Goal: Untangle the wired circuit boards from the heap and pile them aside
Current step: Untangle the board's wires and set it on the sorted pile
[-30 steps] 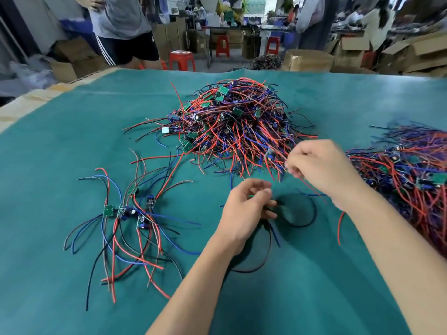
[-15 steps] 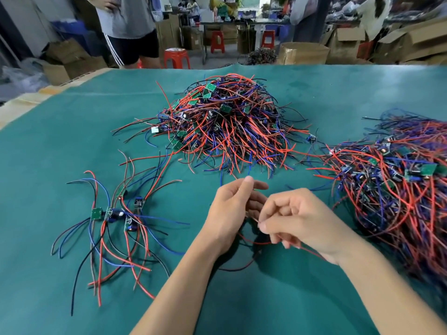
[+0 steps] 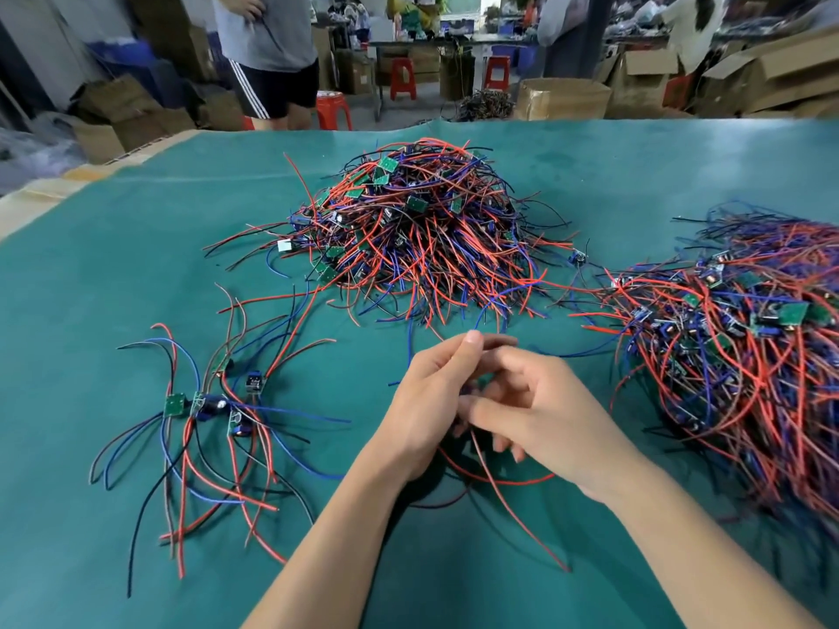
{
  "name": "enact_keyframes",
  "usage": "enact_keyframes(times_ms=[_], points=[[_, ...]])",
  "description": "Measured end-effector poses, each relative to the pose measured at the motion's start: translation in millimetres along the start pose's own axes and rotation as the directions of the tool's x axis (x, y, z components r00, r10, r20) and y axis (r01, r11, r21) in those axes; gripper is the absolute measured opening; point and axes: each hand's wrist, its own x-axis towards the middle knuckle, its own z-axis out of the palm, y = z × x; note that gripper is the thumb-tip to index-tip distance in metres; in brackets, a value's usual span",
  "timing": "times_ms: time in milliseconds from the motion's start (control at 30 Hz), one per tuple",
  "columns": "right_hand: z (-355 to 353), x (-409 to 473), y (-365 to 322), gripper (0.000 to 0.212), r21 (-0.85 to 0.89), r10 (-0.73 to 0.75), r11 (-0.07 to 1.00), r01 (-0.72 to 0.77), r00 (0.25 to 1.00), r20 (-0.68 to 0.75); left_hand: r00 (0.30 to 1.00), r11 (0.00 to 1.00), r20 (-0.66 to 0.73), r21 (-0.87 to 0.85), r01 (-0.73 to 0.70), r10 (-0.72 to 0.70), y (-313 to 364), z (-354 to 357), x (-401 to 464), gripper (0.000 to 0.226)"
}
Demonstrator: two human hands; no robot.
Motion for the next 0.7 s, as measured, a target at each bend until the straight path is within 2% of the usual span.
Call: enact_keyframes(times_ms=[67,200,300,433,567,700], points=[[3,0,0,0.006,0.013,-0.040,0.999,0.040,0.999,0.031,1.000,1.000,0.029,0.003,0.009,-0.009,1,-1,-1,0.037],[4,-1,0,0.019,0.132,-0.017,0.991,0.010,0.999,0.049,0.997,0.996,0.038,-0.063,0.064,-0.061,3,0,0,0.040],[2,2,1,0.015,0.215,0.030,0.976,-0.013,0.996,-0.079,0.996,0.991,0.025,-0.103,0.082,-0.080,4,2,1,0.044],[-8,6,3,0.020,0.311,0.060,0.949,0.042,0.948,-0.311,0.997,0.988,0.030,-0.140,0.069,-0.065,4,1,0,0.028],[-11,7,5,0.020,0.371,0.093,0.928,0.041,0.938,-0.335,0.998,0.992,0.019,-0.112,0.053,-0.051,2,-2,-1,0.013],[-11,9,6,0.015,0.473,0.131,0.880,0.048,0.932,-0.337,0.997,0.982,0.053,-0.180,0.060,-0.051,2,-1,-1,0.022]])
